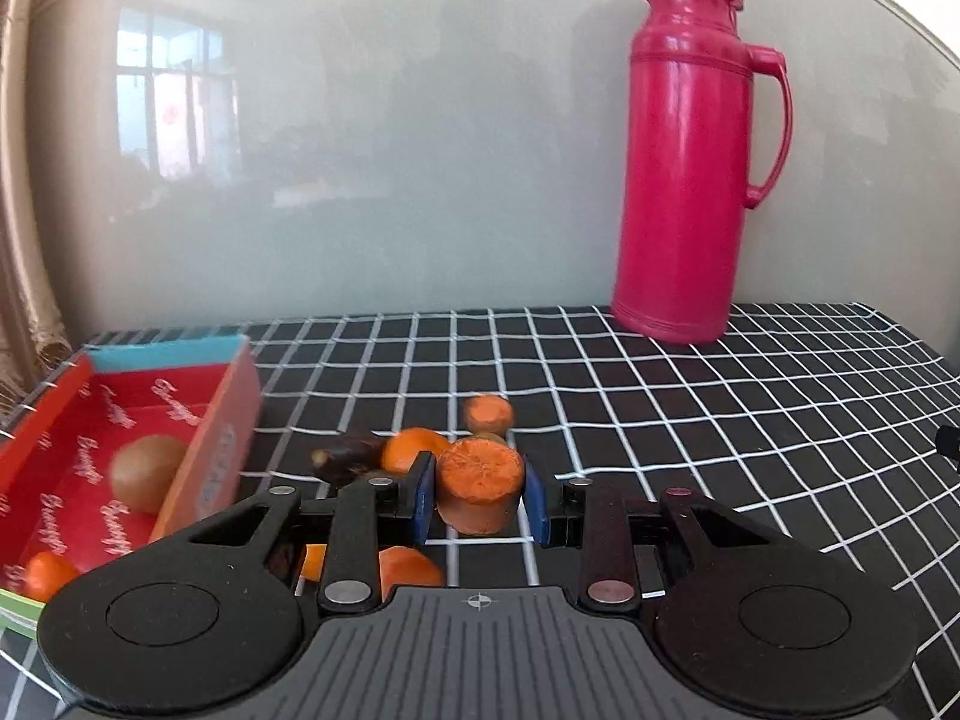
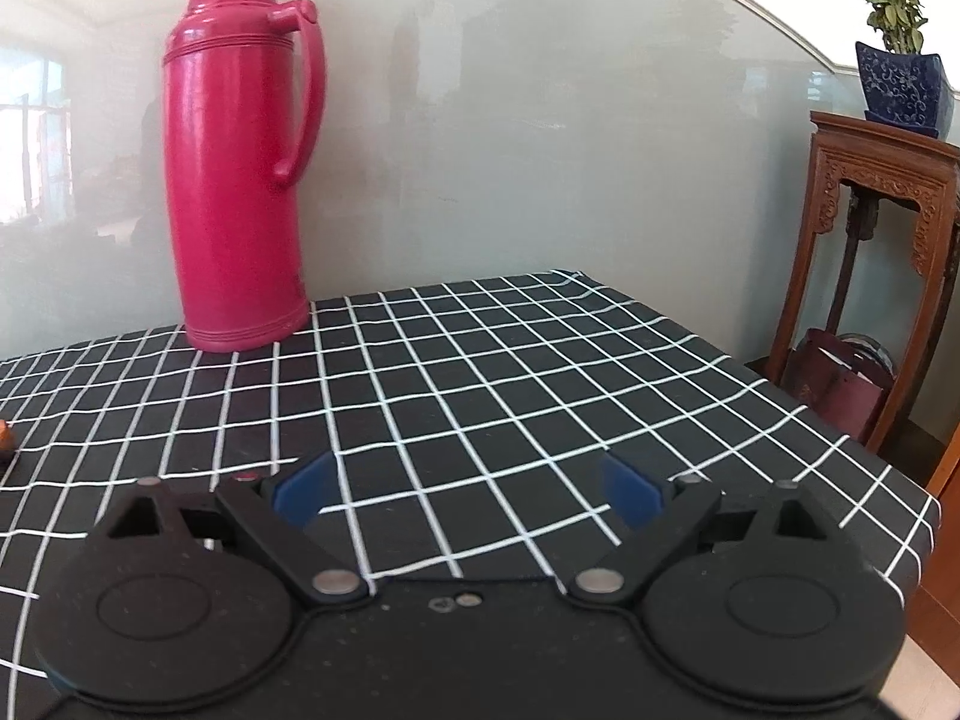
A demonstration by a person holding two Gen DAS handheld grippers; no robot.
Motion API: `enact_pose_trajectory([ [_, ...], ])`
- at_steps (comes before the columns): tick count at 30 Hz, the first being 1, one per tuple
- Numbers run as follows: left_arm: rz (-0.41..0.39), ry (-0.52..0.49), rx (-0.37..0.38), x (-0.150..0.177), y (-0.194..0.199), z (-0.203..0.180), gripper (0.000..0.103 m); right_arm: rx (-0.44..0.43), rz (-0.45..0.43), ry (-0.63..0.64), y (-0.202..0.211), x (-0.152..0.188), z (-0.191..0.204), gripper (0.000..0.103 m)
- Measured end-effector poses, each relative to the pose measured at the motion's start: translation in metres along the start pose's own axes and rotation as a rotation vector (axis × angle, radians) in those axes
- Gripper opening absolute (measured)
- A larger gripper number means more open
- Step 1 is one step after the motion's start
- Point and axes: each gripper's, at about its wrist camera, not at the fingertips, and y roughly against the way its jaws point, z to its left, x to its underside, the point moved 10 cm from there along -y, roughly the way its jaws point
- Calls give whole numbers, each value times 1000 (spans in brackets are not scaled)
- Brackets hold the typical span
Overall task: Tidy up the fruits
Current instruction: 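Carry the carrot slice with the left tool into the box and release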
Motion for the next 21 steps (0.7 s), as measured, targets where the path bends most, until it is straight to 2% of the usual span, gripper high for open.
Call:
enact_pose_trajectory([
  [11,-50,17,-86,-7,24,56,31,-91,-13,41,13,-6,62,94],
  [21,-39,113,-186,3,31,140,31,-145,-15,112,22,-1,113,95],
])
